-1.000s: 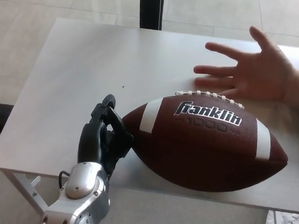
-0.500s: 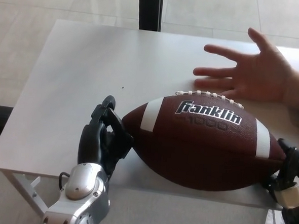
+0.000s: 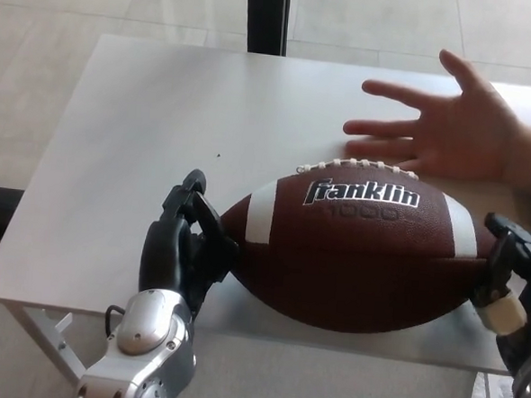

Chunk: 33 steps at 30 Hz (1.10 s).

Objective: The robot uses both its hands to grab the left and right ends of a football kept in the middle of the desk infront of it, lifts it up and places it in the palm of a person

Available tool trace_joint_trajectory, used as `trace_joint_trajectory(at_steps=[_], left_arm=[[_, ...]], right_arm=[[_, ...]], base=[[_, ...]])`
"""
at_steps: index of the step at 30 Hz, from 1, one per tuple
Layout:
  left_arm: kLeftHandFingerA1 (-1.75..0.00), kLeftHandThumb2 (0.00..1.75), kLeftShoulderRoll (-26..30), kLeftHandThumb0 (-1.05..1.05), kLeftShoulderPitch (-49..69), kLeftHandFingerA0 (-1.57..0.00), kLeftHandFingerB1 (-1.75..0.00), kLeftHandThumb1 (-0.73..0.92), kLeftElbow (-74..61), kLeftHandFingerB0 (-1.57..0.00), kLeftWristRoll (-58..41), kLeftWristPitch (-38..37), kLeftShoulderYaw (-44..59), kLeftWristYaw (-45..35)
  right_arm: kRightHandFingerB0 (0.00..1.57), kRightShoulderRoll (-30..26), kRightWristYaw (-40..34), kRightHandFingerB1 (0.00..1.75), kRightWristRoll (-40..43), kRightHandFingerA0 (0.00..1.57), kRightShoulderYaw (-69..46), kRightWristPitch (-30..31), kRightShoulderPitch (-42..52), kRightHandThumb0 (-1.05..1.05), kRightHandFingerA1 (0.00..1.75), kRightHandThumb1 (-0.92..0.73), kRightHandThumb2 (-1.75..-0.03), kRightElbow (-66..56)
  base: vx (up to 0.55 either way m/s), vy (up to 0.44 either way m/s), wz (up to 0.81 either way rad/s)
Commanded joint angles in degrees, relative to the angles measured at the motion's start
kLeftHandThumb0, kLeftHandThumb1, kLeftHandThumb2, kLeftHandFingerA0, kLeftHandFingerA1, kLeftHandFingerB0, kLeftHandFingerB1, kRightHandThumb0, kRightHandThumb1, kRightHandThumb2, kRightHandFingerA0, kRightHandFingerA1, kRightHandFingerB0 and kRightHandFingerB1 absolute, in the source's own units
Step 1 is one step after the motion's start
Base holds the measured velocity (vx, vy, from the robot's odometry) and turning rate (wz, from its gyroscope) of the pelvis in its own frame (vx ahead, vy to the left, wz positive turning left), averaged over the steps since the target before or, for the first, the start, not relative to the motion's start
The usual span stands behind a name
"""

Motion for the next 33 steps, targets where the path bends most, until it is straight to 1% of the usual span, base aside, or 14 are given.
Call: trace_joint_trajectory(at_steps=[1, 10, 11, 12, 19, 21, 22, 23, 24, 25, 28, 29, 30, 33], left_arm=[[-0.51, 1.26, -3.8, -0.79, 1.6, -0.01, -0.17, 0.85, 2.0, 0.00, -0.2, 2.8, 0.4, 1.1], [-0.56, 1.23, -4.4, -0.74, 0.2, -0.12, -0.23, 0.87, 4.5, 0.00, 0.6, 3.4, 0.6, 2.5], [-0.51, 0.91, -4.7, -0.81, 0.0, -0.12, -0.18, 0.92, 4.7, -0.05, 0.6, 3.2, 0.7, 2.8], [-0.52, 1.19, -5.3, -0.75, -0.9, -0.08, -0.24, 0.88, 5.3, -0.04, 0.5, 3.5, 1.0, 3.4], [-0.50, 0.95, -4.6, -0.79, -2.1, -0.11, -0.13, 0.92, 6.2, -0.01, 0.4, 3.1, 0.3, 2.9], [-0.50, 0.95, -4.2, -0.79, -1.7, -0.11, -0.13, 0.92, 6.2, -0.01, 0.2, 2.8, 0.3, 2.4], [-0.53, 1.21, -4.1, -0.73, -1.7, -0.08, -0.21, 0.88, 6.1, 0.00, 0.3, 2.8, 0.3, 2.5], [-0.50, 0.95, -4.1, -0.80, -1.7, -0.13, -0.14, 0.92, 6.2, 0.00, 0.4, 2.8, 0.2, 2.6], [-0.55, 1.22, -4.2, -0.74, -1.7, -0.11, -0.21, 0.88, 6.4, 0.00, 0.5, 2.8, 0.2, 2.8], [-0.54, 0.94, -4.3, -0.79, -1.6, -0.15, -0.18, 0.92, 6.6, 0.00, 0.8, 2.8, 0.0, 3.0], [-0.61, 1.24, -4.5, -0.77, -1.5, -0.21, -0.19, 0.92, 7.2, 0.00, 1.5, 2.1, -0.7, 3.5], [-0.58, 0.93, -4.9, -0.79, -1.5, -0.21, -0.19, 0.92, 7.4, -0.01, 1.5, 1.8, -0.7, 3.8], [-0.63, 1.23, -5.5, -0.75, -1.9, -0.23, -0.22, 0.90, 7.8, 0.00, 1.3, 1.8, -0.5, 4.3], [-0.62, 0.92, -6.7, -0.76, -2.5, -0.23, -0.20, 0.92, 8.1, -0.03, 0.4, 1.7, -0.3, 4.9]], right_arm=[[0.21, -3.6, 1.7, 0.30, -2.2, 0.27, 0.2, -0.8, -4.7, -1.00, 0.46, -0.92, -0.82, 1.3], [0.38, -8.2, 11.4, 0.32, 0.6, 0.50, 4.7, -0.6, -8.1, -1.04, 0.49, -0.92, -0.74, 2.8], [0.31, -8.3, 13.2, 0.46, 1.7, 0.40, 5.2, -0.8, -8.6, -0.96, 0.57, -0.76, -1.20, 3.1], [0.34, -7.9, 14.1, 0.36, 1.3, 0.45, 7.2, -1.1, -9.7, -1.03, 0.56, -0.92, -0.80, 3.9], [0.33, -5.9, 12.2, 0.39, 0.0, 0.43, 9.5, -2.8, -6.1, -1.03, 0.62, -0.92, -0.82, 5.9], [0.30, -4.3, 10.7, 0.46, 0.3, 0.44, 9.2, -2.9, -4.1, -1.04, 0.68, -0.85, -1.29, 6.5], [0.35, -4.1, 10.7, 0.40, 0.2, 0.44, 9.1, -3.0, -3.8, -1.04, 0.65, -0.92, -0.85, 6.5], [0.33, -3.6, 10.4, 0.40, 0.1, 0.41, 9.1, -3.3, -3.0, -1.02, 0.64, -0.92, -0.85, 6.2], [0.25, -2.5, 9.8, 0.47, 0.5, 0.40, 8.7, -3.9, -2.3, -0.93, 0.66, -0.78, -1.22, 6.0], [0.29, -0.6, 8.8, 0.37, 1.2, 0.41, 8.2, -4.9, -2.0, -1.00, 0.63, -0.92, -0.83, 6.3], [0.35, 2.8, 7.1, 0.39, 1.4, 0.41, 7.8, -5.6, -2.2, -1.02, 0.62, -0.92, -0.82, 5.9], [0.33, 4.0, 6.8, 0.37, 1.6, 0.43, 7.7, -6.2, -2.5, -1.01, 0.62, -0.92, -0.80, 6.1], [0.29, 5.3, 6.1, 0.48, 2.0, 0.42, 7.1, -6.5, -2.9, -0.96, 0.66, -0.76, -1.20, 6.1], [0.32, 8.1, 5.1, 0.36, 1.5, 0.44, 7.2, -8.8, -4.8, -0.98, 0.63, -0.92, -0.79, 6.7]], base=[[0.00, 0.000, 0.00], [0.00, 0.000, 0.00], [0.00, 0.000, 0.00], [0.00, 0.000, 0.00], [0.00, 0.000, 0.00], [0.00, 0.000, 0.00], [0.00, 0.000, 0.00], [0.00, 0.000, 0.00], [0.00, 0.000, 0.00], [0.00, 0.000, 0.00], [0.00, 0.000, 0.00], [0.00, 0.000, 0.00], [0.00, 0.000, 0.00], [0.00, 0.000, 0.00]])
